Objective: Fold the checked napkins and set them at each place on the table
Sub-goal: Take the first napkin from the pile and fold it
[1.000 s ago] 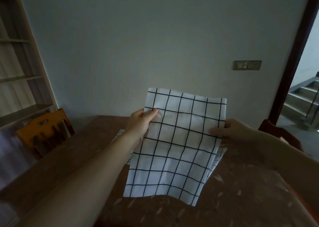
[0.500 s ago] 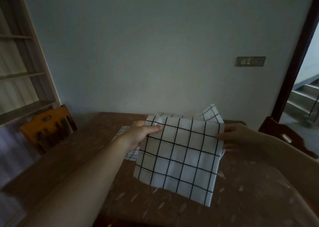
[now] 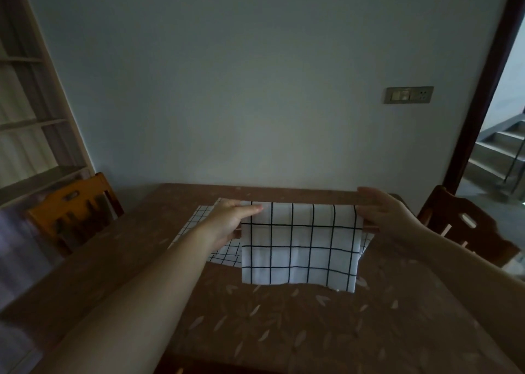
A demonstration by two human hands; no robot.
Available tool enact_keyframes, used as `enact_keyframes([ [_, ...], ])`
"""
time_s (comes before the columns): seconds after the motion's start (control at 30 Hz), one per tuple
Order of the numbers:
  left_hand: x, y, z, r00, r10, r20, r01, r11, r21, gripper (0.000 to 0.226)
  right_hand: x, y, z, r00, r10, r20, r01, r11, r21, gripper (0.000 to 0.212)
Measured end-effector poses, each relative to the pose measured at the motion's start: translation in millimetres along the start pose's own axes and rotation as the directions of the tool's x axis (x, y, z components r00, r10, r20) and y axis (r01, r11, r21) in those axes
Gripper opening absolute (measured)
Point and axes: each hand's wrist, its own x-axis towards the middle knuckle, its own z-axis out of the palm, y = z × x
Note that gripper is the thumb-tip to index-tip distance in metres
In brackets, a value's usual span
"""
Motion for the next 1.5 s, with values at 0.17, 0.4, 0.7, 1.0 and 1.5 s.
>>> enact_keyframes([
  [0.17, 9.4, -6.8, -2.7, 0.997, -0.063, -0.044, 0.062, 0.998, -0.028, 0.027, -4.5, 3.1, -5.3, 0.994, -0.078, -0.073, 0.071, 0.994, -0.088, 0.022],
  [0.4, 12.3, -7.7, -2.5, 0.988, -0.016, -0.155, 0.029, 0.996, 0.079, 0.029, -14.4, -9.5, -6.8, 0.968, -0.217, -0.129, 0.145, 0.897, -0.418, 0.009],
  [0.7, 7.8, -1.9, 17.3, 0.965, 0.187, -0.183, -0.016, 0.738, 0.674, 0.063, -17.0, -39.8, -3.8, 0.954, -0.300, -0.022, 0.236, 0.792, -0.564, 0.011],
  [1.0, -4.5, 36.2, 100.3, 0.858, 0.404, 0.319, -0.509, 0.578, 0.638, 0.014, -26.7, -76.9, 21.9, 0.947, -0.305, 0.102, 0.308, 0.766, -0.565, 0.013],
  [1.5, -5.9, 32.7, 56.5, 0.910, 0.281, 0.306, -0.390, 0.831, 0.397, 0.019, -25.3, -26.7, -6.3, 0.935, -0.052, 0.352, 0.235, 0.832, -0.502, 0.026],
])
